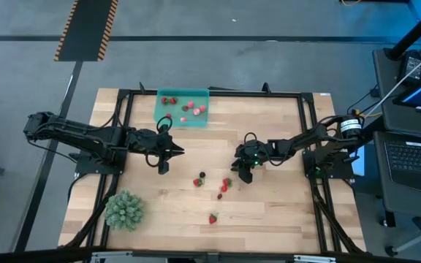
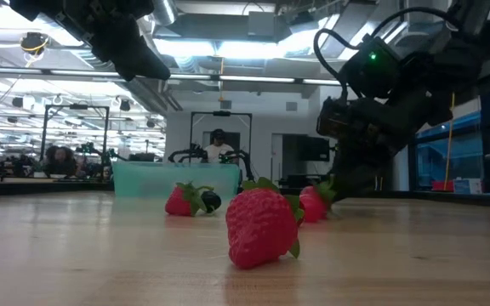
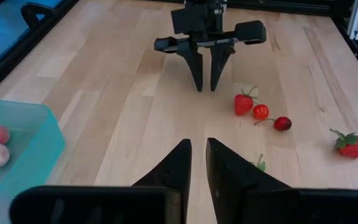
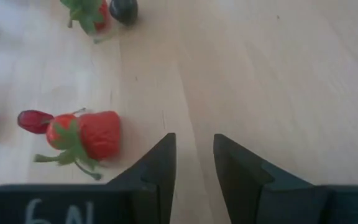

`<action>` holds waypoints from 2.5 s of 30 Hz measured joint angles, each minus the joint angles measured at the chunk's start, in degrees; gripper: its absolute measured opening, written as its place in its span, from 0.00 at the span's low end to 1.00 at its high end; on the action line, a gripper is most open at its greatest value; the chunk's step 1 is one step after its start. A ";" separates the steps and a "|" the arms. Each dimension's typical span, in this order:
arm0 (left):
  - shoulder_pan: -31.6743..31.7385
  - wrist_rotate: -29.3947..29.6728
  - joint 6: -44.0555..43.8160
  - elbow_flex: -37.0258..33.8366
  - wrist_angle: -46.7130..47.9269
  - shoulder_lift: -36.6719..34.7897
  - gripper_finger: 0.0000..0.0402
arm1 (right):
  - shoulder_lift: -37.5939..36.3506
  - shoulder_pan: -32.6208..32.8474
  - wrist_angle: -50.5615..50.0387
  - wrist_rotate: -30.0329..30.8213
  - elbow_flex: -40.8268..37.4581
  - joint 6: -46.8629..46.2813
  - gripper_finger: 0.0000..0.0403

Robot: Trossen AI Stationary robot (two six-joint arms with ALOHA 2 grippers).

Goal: Pick and placing Produce into tupperware
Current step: Put the red strawberry into the blue bin

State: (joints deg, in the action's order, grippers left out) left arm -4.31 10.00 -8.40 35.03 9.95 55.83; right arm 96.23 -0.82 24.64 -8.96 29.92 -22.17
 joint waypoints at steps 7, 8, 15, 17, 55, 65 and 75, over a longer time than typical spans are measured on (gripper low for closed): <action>-0.01 0.00 0.00 -0.01 0.05 0.00 0.07 | -0.29 0.00 0.67 -1.10 -0.01 0.57 0.27; 0.00 0.00 0.00 -0.01 0.08 0.00 0.07 | -0.41 0.04 1.33 -1.10 -0.01 1.19 0.27; 0.00 0.00 0.00 -0.02 0.64 0.00 0.03 | -1.87 4.12 4.32 3.30 -0.01 6.00 0.27; 0.00 0.01 0.02 -0.01 0.71 0.00 0.02 | -2.13 5.72 3.35 5.57 -0.01 6.25 0.27; 0.02 0.11 0.04 -0.01 0.73 0.00 0.03 | -4.83 14.48 -1.10 12.40 -0.01 5.87 0.27; 0.02 0.09 0.04 -0.01 0.73 0.00 0.02 | -1.57 14.77 1.83 12.53 1.28 6.23 0.27; 0.02 0.09 0.04 0.00 0.93 0.00 0.07 | -1.57 14.77 0.80 13.95 1.28 5.97 0.23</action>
State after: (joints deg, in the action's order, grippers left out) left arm -4.29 10.09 -8.36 35.03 10.88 55.83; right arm 94.65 13.95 25.45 4.99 31.20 -16.21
